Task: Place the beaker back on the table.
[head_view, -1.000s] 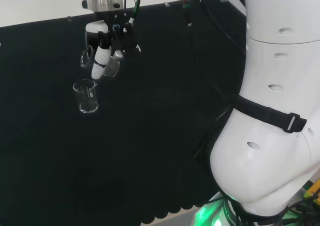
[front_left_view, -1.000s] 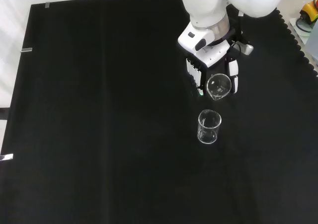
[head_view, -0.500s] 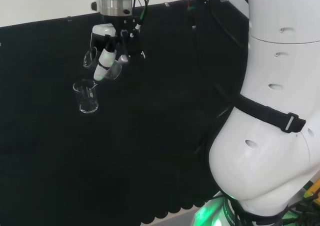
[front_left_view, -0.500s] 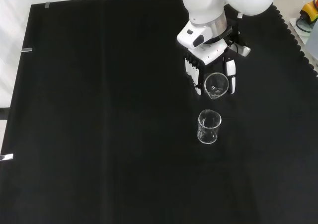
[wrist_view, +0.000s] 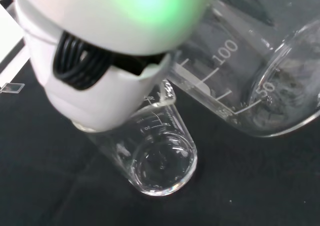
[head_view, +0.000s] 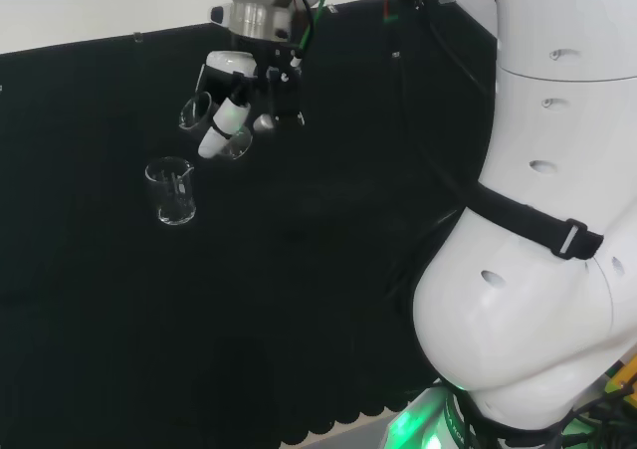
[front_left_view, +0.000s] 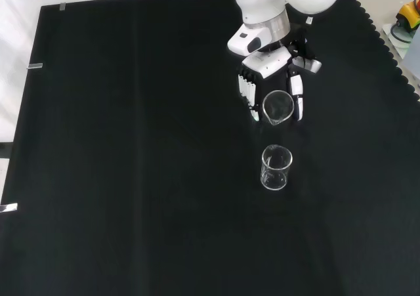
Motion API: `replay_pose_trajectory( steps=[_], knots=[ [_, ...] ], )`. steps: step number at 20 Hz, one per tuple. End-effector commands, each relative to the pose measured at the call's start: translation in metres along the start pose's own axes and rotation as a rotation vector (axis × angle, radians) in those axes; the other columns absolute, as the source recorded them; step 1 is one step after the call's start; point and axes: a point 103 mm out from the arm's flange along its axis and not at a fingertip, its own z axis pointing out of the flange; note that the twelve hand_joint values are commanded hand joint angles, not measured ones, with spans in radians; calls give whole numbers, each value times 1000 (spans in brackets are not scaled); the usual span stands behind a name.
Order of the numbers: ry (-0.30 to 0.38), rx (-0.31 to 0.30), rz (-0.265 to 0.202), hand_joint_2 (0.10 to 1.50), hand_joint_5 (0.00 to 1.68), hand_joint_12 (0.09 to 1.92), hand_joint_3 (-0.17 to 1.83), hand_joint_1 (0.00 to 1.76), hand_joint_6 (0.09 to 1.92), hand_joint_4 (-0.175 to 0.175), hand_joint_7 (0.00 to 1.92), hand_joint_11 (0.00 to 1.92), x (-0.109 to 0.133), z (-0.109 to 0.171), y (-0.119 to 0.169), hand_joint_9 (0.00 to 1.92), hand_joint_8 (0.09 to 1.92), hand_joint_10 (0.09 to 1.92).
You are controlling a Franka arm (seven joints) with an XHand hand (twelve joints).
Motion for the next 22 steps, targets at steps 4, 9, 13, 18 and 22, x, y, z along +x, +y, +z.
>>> replay_pose_trajectory(
  steps=[4,9,13,18,22],
  knots=[
    [85,-26,-7,575,1435,678,656,1439,319,-175,1629,1286,-29,15,-1,1457,87,321],
    [128,-26,-21,580,1436,678,646,1438,313,-175,1626,1288,-40,26,1,1463,87,302],
    [171,-23,-37,583,1437,678,641,1438,309,-175,1625,1287,-49,36,4,1466,87,293],
    [235,-26,-67,588,1439,677,631,1438,301,-175,1624,1286,-56,44,8,1471,87,272],
    [273,-29,-91,591,1443,676,624,1438,290,-175,1622,1286,-60,48,11,1480,87,244]
  ],
)
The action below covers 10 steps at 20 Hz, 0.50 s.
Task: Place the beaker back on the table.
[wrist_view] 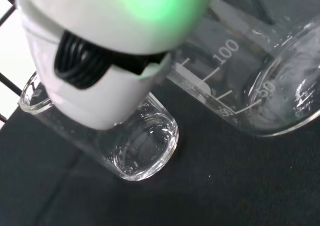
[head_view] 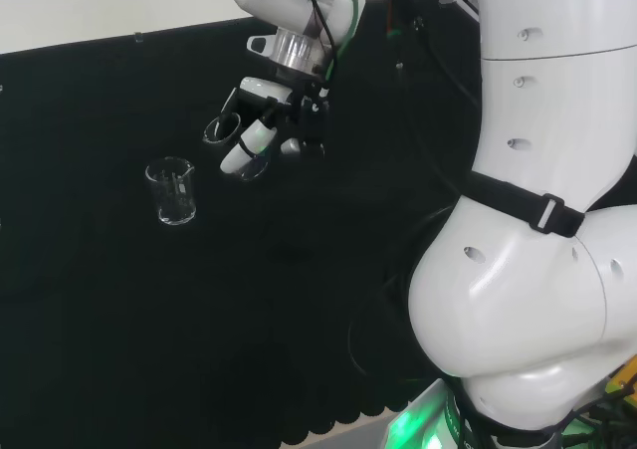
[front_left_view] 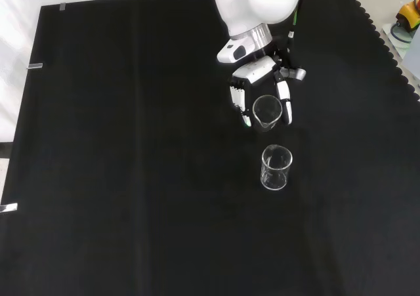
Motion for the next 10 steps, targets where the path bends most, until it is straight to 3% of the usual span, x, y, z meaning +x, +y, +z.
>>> replay_pose_trajectory(
  steps=[1,10],
  knots=[
    [75,-7,-39,592,1444,676,623,1438,288,-175,1622,1286,-6,4,4,1482,87,239],
    [105,6,-73,600,1450,675,607,1438,270,-175,1619,1277,-11,9,6,1491,87,197]
  ],
)
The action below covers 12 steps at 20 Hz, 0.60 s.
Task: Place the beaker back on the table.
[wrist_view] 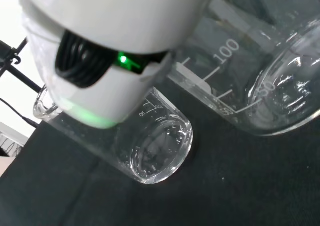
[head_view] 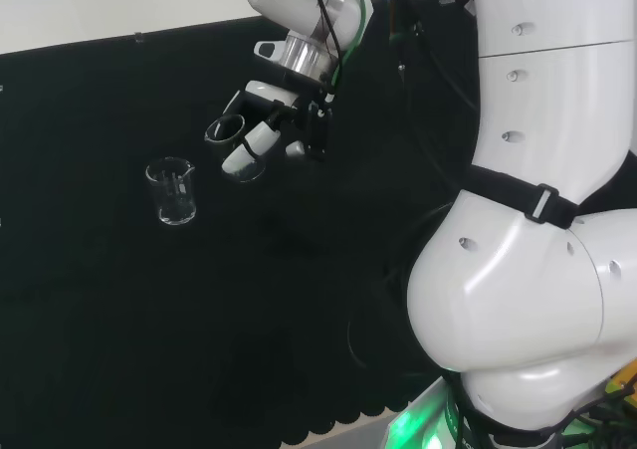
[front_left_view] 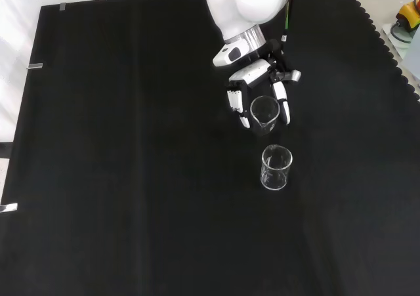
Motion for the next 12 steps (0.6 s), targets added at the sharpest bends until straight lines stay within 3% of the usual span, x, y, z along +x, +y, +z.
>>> replay_pose_trajectory(
  steps=[1,6,12],
  knots=[
    [5,13,-14,601,1450,675,605,1437,267,-175,1618,1276,-1,4,2,1493,87,190],
    [18,8,-16,606,1467,680,593,1437,227,-175,1588,1276,-4,8,3,1541,124,87],
    [48,8,-23,607,1474,683,592,1437,212,-175,1571,1281,-12,14,4,1555,165,87]
  ],
)
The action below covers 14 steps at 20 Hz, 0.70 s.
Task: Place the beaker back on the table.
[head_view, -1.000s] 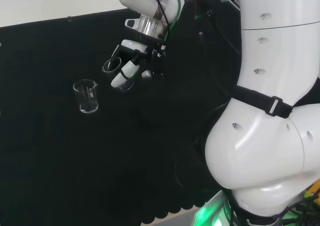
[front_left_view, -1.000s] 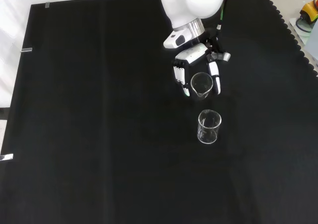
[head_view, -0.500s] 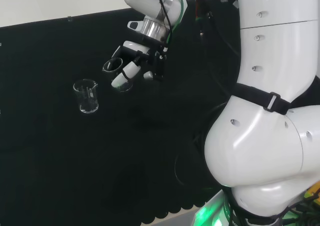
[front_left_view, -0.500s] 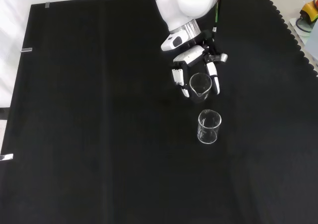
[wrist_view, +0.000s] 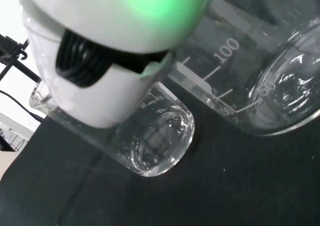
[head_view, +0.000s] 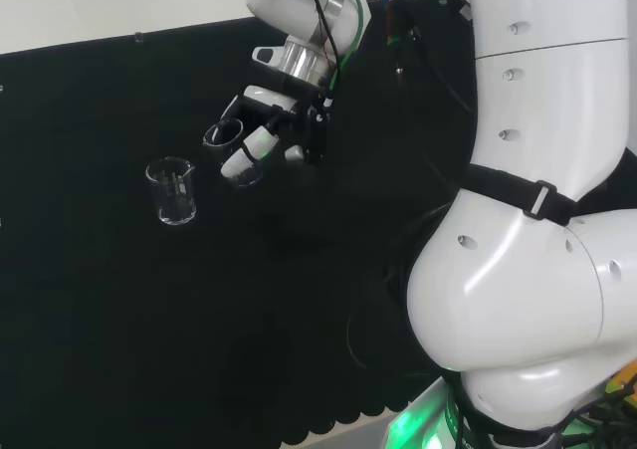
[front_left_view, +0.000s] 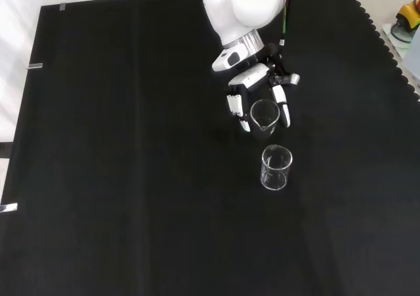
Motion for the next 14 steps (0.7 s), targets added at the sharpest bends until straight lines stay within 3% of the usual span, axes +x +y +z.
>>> replay_pose_trajectory(
  steps=[1,14],
  knots=[
    [30,-3,-8,606,1475,683,593,1437,212,-175,1570,1281,-7,5,2,1555,168,87],
    [78,-27,-6,604,1477,688,599,1437,206,-175,1538,1284,-18,8,4,1562,253,87]
  ],
)
